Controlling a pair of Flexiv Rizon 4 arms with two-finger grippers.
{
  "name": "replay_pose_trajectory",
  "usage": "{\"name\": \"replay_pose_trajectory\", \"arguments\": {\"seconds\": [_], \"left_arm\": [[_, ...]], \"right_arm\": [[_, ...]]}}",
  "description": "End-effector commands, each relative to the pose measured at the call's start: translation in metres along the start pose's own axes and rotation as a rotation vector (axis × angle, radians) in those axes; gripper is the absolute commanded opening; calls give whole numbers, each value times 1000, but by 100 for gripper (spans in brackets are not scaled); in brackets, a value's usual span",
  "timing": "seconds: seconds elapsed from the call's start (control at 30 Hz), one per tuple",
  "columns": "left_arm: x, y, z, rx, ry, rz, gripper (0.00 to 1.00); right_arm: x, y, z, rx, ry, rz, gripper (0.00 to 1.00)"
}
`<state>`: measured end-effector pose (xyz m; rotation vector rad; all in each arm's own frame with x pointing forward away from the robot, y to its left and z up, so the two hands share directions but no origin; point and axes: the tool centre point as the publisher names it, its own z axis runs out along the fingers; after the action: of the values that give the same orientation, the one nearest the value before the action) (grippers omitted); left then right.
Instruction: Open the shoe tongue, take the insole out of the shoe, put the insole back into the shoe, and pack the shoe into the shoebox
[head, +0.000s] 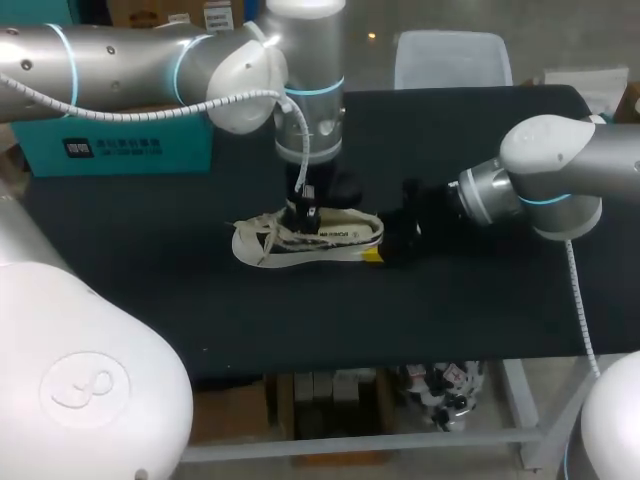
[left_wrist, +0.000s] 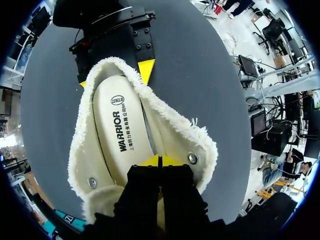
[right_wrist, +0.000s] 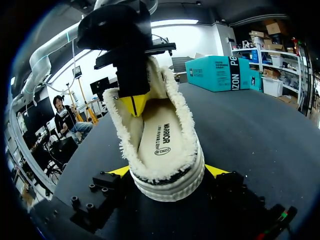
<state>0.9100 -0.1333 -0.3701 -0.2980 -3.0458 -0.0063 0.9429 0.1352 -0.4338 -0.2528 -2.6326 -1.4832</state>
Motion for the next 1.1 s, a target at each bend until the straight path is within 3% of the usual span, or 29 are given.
{"name": "replay_pose_trajectory", "arguments": {"seconds": [0.03, 0.3, 0.77, 0.8, 0.9, 1.1], "left_arm": [[-4, -1, 5, -7, 33, -1, 0], [-1, -1, 20, -37, 19, -25, 0], [6, 0, 34, -14, 22, -25, 0], [7, 0, 34, -14, 22, -25, 2], [9, -2, 33, -23, 4, -41, 30], [8, -3, 38, -45, -20, -57, 31]], "right_arm": [[-6, -12, 6, -3, 7, 1, 0], [-6, -12, 6, -3, 7, 1, 0], [-6, -12, 6, -3, 7, 1, 0], [-6, -12, 6, -3, 7, 1, 0], [-6, -12, 6, -3, 7, 1, 0], [-6, -12, 6, -3, 7, 1, 0]]}}
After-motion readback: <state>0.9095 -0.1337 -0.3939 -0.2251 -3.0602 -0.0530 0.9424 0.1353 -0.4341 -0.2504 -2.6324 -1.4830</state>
